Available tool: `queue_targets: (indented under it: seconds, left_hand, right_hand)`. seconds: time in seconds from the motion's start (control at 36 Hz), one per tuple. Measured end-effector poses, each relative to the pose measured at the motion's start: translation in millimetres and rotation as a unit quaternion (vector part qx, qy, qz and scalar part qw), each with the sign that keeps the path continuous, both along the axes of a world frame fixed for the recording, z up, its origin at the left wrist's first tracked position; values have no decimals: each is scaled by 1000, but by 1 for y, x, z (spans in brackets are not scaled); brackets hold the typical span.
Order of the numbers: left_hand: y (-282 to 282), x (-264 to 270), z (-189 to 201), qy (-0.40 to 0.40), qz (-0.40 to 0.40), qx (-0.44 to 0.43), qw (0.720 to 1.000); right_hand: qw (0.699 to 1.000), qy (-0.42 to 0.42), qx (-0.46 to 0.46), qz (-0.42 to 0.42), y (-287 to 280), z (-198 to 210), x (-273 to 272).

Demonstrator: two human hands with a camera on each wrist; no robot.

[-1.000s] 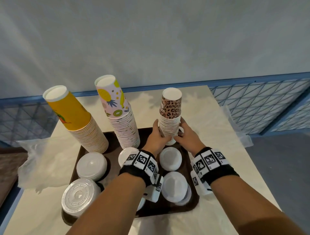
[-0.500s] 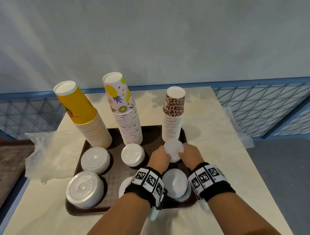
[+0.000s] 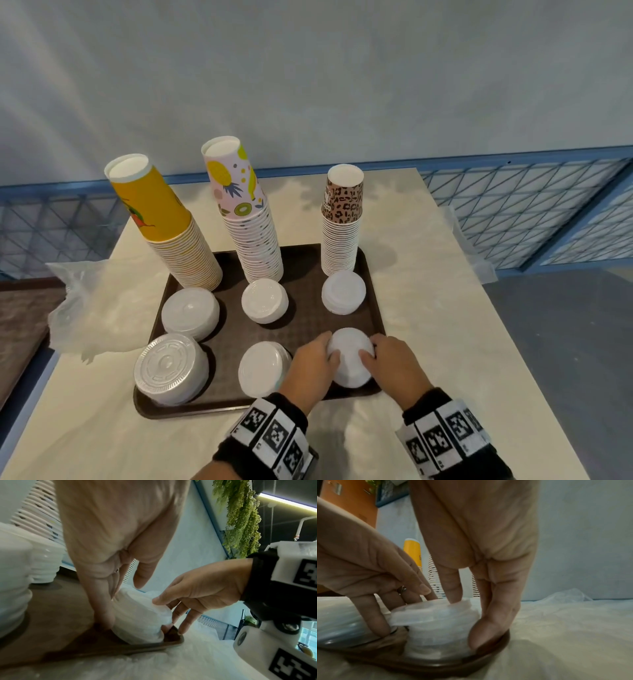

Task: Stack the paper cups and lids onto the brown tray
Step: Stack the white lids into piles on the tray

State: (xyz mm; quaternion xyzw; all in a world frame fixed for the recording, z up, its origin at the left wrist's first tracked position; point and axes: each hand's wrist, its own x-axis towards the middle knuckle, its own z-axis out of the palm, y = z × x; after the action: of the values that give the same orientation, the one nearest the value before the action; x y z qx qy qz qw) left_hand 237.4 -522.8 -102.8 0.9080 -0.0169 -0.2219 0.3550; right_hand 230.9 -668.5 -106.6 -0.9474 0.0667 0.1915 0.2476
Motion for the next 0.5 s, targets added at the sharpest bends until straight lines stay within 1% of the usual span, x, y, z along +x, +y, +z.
queue_targets:
  seconds: [0.06, 0.17, 0.25, 0.36, 0.42, 0.5]
  left_hand:
    - [0, -3, 1, 1, 2, -10, 1000]
    - [0, -8, 5, 6, -23, 5, 1000]
    - [-1, -8, 6, 25, -34, 1, 999]
    - [1, -6, 8, 40, -102, 17, 994]
    - [2, -4, 7, 30, -121, 26, 992]
    - [2, -2, 4, -1, -119, 46, 992]
  right_hand:
    - [1000, -3, 11, -4, 0, -1, -4]
    - [999, -28, 41, -1, -1, 3, -12]
    - [999, -37, 27, 10, -2, 5, -12]
    - [999, -32, 1, 9, -5, 5, -3]
    - [1000, -28, -5, 11, -5, 6, -1]
    - [999, -31, -9, 8, -5, 7, 1]
